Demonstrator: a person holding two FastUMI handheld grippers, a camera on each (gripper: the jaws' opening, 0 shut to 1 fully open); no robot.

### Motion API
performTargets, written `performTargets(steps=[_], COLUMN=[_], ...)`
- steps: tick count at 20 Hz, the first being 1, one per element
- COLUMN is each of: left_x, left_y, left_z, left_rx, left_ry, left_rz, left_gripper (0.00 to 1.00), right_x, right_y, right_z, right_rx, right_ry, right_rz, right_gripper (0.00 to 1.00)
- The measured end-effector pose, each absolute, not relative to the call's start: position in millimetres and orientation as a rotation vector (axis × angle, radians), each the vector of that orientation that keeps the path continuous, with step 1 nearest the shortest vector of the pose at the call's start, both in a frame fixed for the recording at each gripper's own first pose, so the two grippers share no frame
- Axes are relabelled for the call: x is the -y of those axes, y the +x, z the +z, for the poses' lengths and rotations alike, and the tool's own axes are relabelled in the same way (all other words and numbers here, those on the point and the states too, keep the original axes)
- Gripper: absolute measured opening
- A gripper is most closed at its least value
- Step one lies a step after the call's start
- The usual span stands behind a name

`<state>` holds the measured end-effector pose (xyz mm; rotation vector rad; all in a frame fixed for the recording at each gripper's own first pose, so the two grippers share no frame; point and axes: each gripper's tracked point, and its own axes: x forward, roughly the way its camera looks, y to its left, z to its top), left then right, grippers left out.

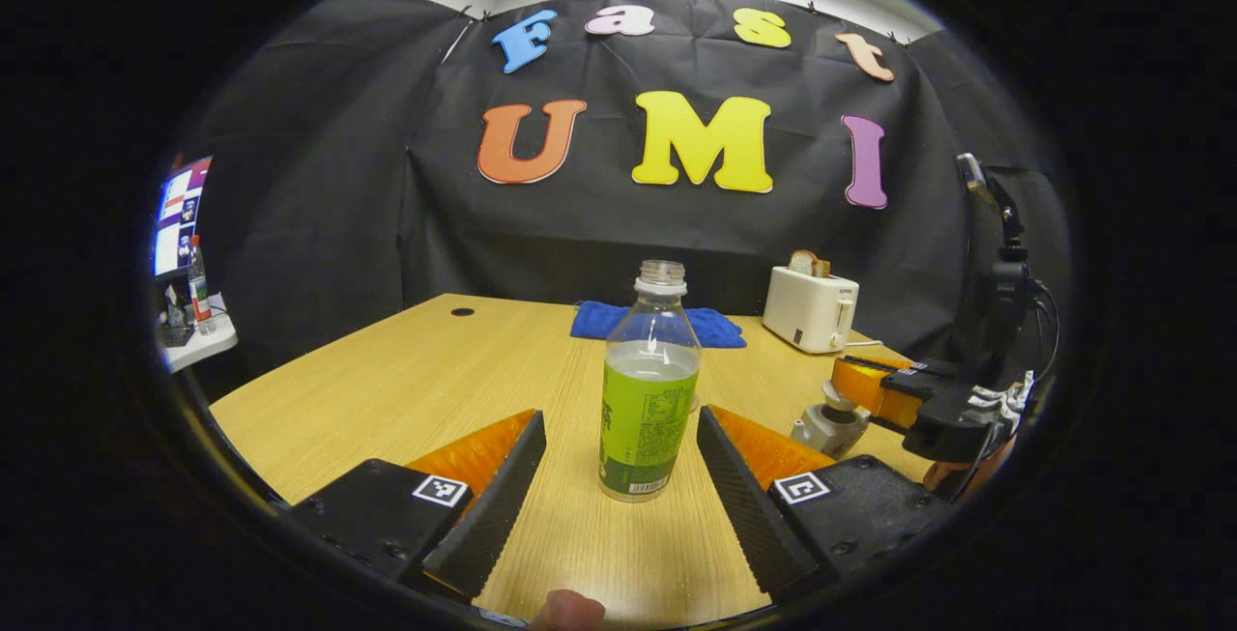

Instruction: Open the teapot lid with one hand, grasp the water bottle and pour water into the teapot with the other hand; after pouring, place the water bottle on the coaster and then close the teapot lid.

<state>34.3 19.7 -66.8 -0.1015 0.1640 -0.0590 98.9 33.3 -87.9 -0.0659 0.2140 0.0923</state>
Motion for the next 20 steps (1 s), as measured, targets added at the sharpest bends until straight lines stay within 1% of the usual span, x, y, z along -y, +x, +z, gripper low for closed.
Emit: performTargets(steps=[1, 6, 10, 15, 19, 20], left_x=[-17.3, -1.4, 1.3, 0.3, -2.1, -4.7], left_y=[38.3, 59.3, 73.9, 80.0, 85.4, 89.1], left_z=[-70.0, -87.0, -98.5, -101.4, -102.7, -102.7], left_rx=[-0.167, -0.194, -0.215, -0.225, -0.227, -0.229], left_ry=[-0.103, -0.109, -0.069, -0.078, -0.058, -0.051], left_rz=[-0.068, -0.117, -0.107, -0.107, -0.097, -0.09], left_gripper=[0.99, 0.99, 0.99, 0.98, 0.93, 0.84], right_x=[-31.0, -22.7, -16.3, -13.3, -11.8, -11.5], right_y=[97.5, 88.3, 86.6, 84.4, 81.8, 80.7], right_z=[-81.8, -77.4, -74.6, -69.7, -66.4, -66.8], right_rx=[-0.204, -0.21, -0.203, -0.19, -0.185, -0.183], right_ry=[-0.072, -0.05, -0.061, -0.068, -0.061, -0.059], right_rz=[0.089, 0.093, 0.087, 0.088, 0.095, 0.097], right_gripper=[0.0, 0.0, 0.0, 0.0, 0.0, 0.0])
